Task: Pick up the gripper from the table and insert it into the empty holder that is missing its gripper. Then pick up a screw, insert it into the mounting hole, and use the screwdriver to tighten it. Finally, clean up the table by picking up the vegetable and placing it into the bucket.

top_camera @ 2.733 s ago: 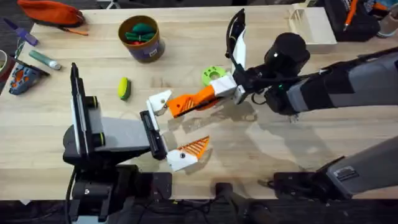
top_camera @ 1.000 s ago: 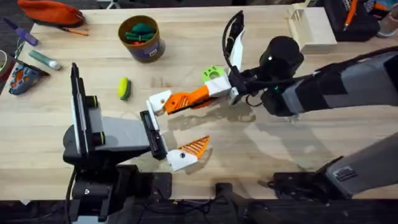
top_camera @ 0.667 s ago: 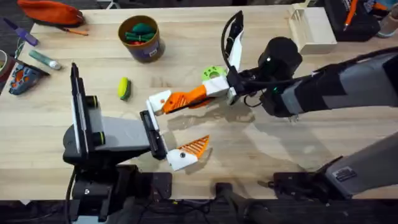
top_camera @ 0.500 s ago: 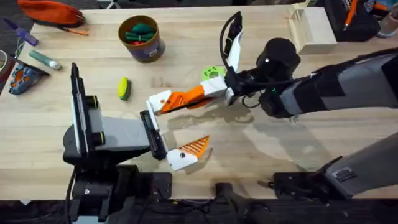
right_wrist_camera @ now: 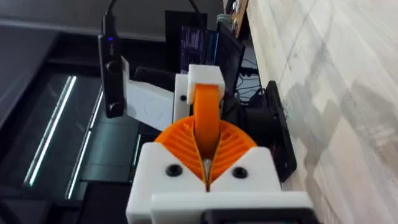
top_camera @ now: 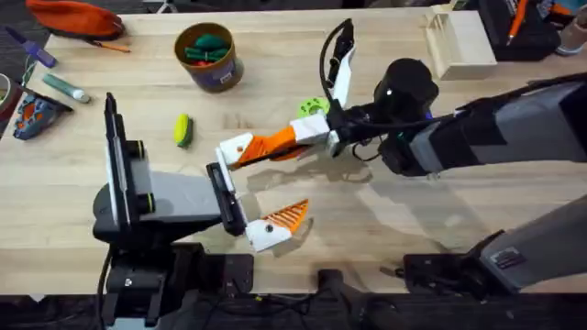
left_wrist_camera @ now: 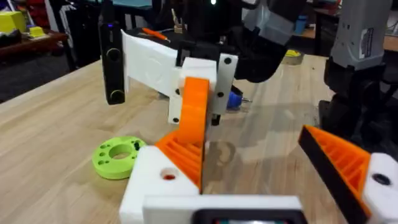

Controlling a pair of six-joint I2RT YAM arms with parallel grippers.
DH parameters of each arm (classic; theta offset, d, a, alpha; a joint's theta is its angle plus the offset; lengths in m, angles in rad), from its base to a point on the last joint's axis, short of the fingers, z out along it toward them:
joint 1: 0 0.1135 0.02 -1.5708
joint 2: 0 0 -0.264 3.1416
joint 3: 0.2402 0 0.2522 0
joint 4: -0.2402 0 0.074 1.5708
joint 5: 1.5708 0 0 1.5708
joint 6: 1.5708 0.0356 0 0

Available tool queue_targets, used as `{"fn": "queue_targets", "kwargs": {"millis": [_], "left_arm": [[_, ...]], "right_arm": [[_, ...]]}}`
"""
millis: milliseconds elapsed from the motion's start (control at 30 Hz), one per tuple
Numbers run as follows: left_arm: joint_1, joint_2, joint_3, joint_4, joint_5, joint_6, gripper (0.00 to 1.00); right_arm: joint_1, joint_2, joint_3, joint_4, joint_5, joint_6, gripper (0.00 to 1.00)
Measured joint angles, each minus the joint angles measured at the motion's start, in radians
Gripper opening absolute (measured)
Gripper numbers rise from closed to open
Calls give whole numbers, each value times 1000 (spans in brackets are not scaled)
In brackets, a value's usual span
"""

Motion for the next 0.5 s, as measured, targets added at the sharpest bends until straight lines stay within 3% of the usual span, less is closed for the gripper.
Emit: {"fn": "queue_targets", "kwargs": {"millis": [500], "left_arm": [[0,0,0,1,-6,0,987]], "right_arm": [[19,0,0,2,38,4,8]]}}
